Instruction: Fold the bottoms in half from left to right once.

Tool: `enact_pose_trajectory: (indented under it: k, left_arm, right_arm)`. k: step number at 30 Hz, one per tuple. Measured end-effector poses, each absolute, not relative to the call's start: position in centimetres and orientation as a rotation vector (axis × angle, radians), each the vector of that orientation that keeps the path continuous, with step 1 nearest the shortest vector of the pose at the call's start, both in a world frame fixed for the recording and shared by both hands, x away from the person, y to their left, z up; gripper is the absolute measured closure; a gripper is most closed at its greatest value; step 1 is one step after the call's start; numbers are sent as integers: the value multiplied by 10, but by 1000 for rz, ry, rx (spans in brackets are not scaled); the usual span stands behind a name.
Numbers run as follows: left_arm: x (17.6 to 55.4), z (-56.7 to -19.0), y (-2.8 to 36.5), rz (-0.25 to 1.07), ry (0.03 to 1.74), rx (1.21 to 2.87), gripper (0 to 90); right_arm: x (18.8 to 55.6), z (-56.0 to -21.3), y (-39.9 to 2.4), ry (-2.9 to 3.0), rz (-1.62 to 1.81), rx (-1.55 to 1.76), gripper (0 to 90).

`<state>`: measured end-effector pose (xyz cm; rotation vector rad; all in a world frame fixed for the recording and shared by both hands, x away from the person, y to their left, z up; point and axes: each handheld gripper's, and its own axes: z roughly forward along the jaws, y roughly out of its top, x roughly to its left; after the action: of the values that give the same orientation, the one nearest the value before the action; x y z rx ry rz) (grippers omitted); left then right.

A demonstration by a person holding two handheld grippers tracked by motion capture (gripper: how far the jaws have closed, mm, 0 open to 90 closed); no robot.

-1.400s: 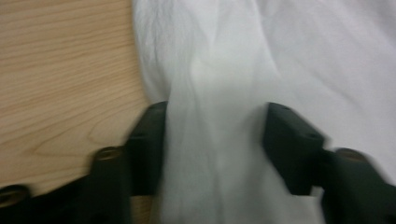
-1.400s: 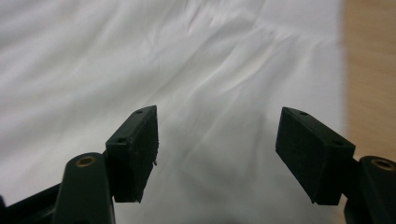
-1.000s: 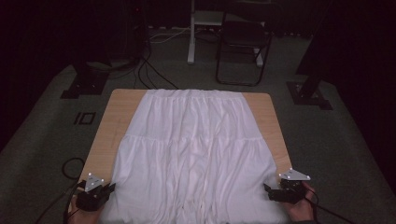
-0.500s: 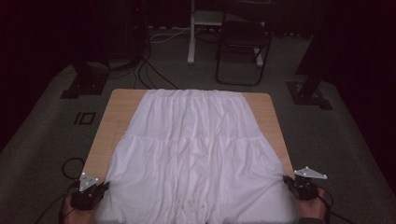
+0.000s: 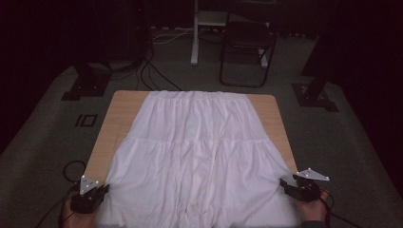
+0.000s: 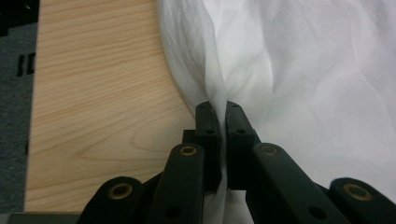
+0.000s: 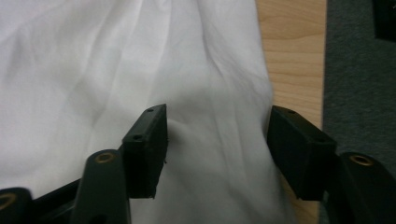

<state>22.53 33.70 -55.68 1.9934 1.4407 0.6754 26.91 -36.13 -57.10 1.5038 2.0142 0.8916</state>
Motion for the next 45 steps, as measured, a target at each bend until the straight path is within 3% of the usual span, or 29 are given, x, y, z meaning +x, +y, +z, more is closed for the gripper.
enact_pose_trajectory:
  k: [2, 3, 6, 9, 16, 19, 31, 40, 45]
  left_arm:
    - [226, -554, 341, 719, 1451, 1992, 872]
    - [227, -552, 346, 738, 1462, 1971, 876]
    - [229, -541, 363, 805, 1503, 1904, 877]
    - [233, -531, 384, 886, 1569, 1846, 878]
    - [249, -518, 439, 1065, 1800, 1697, 881]
    - [246, -507, 439, 1040, 1772, 1637, 879]
    - [223, -427, 354, 935, 1227, 1706, 877]
    - [242, -390, 216, 685, 724, 1808, 876]
    - [259, -391, 136, 458, 509, 1850, 876]
  right_arm:
    - [269, -571, -362, 2013, 898, 1509, 420]
    - [268, -569, -362, 2035, 905, 1496, 622]
    - [270, -567, -364, 2043, 893, 1508, 778]
    - [272, -566, -366, 2048, 900, 1524, 843]
    - [271, -566, -365, 2058, 896, 1508, 875]
    - [271, -567, -364, 2058, 900, 1499, 875]
    - [271, -567, -360, 2074, 909, 1469, 871]
    - [272, -567, -357, 2076, 901, 1459, 871]
    - [271, -567, -356, 2074, 897, 1462, 871]
